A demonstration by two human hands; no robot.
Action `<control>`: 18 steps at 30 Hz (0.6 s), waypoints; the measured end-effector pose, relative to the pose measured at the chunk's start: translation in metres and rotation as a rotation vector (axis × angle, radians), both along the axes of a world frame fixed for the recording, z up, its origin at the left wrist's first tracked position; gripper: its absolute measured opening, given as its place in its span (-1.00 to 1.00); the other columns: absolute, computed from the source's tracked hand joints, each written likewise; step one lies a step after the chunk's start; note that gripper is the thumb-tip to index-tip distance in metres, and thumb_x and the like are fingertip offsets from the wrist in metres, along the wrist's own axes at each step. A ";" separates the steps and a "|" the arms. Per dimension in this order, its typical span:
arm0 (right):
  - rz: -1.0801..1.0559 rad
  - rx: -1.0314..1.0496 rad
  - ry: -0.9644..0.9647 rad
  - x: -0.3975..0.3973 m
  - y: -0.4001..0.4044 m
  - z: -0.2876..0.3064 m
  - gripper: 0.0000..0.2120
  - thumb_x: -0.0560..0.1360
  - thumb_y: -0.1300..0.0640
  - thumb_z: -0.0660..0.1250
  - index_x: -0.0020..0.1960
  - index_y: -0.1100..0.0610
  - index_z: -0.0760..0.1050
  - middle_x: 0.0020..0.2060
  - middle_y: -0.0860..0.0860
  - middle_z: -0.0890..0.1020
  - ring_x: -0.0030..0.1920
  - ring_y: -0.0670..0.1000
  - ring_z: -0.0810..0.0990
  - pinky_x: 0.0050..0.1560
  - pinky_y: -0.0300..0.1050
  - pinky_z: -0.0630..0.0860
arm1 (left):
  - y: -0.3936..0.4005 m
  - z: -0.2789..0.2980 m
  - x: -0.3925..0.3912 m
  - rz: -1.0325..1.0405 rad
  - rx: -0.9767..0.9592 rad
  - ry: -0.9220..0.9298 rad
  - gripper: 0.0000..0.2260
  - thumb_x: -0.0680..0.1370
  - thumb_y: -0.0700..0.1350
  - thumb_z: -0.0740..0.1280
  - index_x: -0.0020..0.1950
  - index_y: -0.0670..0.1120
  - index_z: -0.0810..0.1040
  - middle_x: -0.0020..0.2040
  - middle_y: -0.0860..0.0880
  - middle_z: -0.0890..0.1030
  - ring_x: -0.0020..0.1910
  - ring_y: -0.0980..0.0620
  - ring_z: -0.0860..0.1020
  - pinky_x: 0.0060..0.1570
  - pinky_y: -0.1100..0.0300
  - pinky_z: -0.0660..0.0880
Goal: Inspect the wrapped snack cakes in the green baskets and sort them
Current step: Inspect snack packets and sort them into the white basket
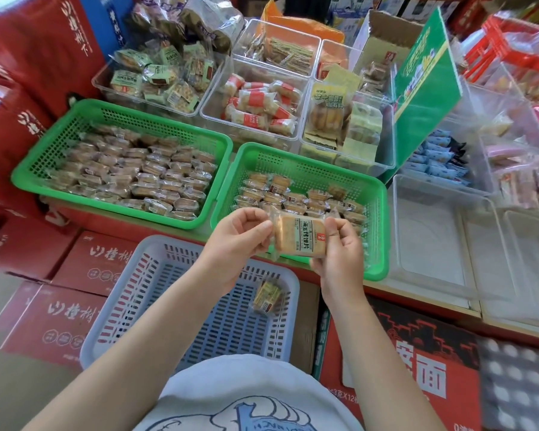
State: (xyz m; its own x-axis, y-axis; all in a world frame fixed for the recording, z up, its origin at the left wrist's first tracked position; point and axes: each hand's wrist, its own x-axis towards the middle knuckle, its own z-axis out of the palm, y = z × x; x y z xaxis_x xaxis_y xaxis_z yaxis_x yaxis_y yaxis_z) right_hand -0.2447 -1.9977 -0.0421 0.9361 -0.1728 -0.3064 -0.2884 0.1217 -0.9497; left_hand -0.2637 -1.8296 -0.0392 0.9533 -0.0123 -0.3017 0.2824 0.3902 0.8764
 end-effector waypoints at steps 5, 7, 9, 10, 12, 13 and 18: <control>0.073 0.215 0.032 -0.001 -0.002 0.006 -0.80 0.67 0.08 0.18 -0.09 0.14 0.41 -0.37 0.05 0.50 -0.57 -0.15 0.37 -0.63 -0.30 0.22 | 0.008 0.004 -0.001 -0.111 0.109 -0.054 -0.77 0.63 -0.35 0.27 0.17 -0.10 0.62 -0.05 -0.06 0.69 -0.08 0.00 0.57 -0.09 0.21 0.54; 0.104 0.236 0.034 0.000 -0.002 0.008 -0.82 0.66 0.09 0.18 -0.06 0.16 0.41 -0.37 0.04 0.52 -0.57 -0.16 0.39 -0.63 -0.32 0.23 | 0.008 0.004 -0.001 -0.078 0.127 -0.029 -0.82 0.63 -0.32 0.28 0.07 -0.12 0.64 -0.06 -0.09 0.67 -0.10 -0.05 0.52 -0.15 0.23 0.52; 0.151 0.261 0.034 0.001 -0.003 0.006 -0.82 0.63 0.05 0.20 0.03 0.17 0.43 -0.37 0.04 0.54 -0.58 -0.16 0.35 -0.63 -0.32 0.20 | 0.008 0.002 -0.001 -0.061 0.119 -0.016 -0.85 0.64 -0.28 0.28 0.00 -0.13 0.64 -0.09 -0.12 0.63 -0.10 -0.08 0.50 -0.16 0.21 0.52; 0.182 0.281 0.037 0.001 -0.003 0.005 -0.77 0.60 0.01 0.22 0.09 0.18 0.45 -0.37 0.04 0.55 -0.58 -0.15 0.32 -0.63 -0.31 0.18 | 0.009 0.001 -0.001 -0.066 0.117 -0.013 -0.85 0.64 -0.26 0.28 -0.01 -0.14 0.64 -0.10 -0.12 0.63 -0.11 -0.08 0.50 -0.15 0.19 0.51; 0.222 0.330 0.049 0.002 -0.004 0.005 -0.74 0.59 0.01 0.22 0.15 0.17 0.48 -0.34 0.06 0.57 -0.58 -0.13 0.30 -0.64 -0.31 0.17 | 0.010 0.000 -0.001 -0.073 0.107 0.004 -0.85 0.66 -0.22 0.27 -0.01 -0.15 0.64 -0.11 -0.13 0.62 -0.12 -0.06 0.51 -0.15 0.19 0.53; 0.221 0.346 0.055 0.002 -0.004 0.006 -0.78 0.60 0.04 0.21 0.12 0.17 0.48 -0.33 0.08 0.58 -0.59 -0.13 0.32 -0.65 -0.31 0.18 | 0.009 -0.001 -0.001 -0.068 0.110 0.025 -0.83 0.66 -0.19 0.26 -0.02 -0.16 0.63 -0.11 -0.14 0.62 -0.14 -0.05 0.52 -0.16 0.21 0.54; 0.056 0.282 0.136 0.003 0.007 0.007 -0.86 0.68 0.16 0.16 0.02 0.19 0.43 -0.34 0.10 0.55 -0.64 -0.13 0.34 -0.67 -0.30 0.23 | 0.005 -0.008 0.001 0.035 0.219 0.049 -0.78 0.58 0.01 0.38 0.16 -0.04 0.53 -0.13 -0.10 0.68 -0.12 -0.04 0.62 -0.13 0.13 0.59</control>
State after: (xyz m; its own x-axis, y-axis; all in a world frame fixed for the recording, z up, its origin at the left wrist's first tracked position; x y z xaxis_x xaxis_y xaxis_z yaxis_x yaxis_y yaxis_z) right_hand -0.2417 -1.9911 -0.0355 0.8888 -0.0127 -0.4581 -0.4242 0.3553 -0.8330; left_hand -0.2626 -1.8245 -0.0470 0.9361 0.0912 -0.3397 0.3166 0.2019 0.9268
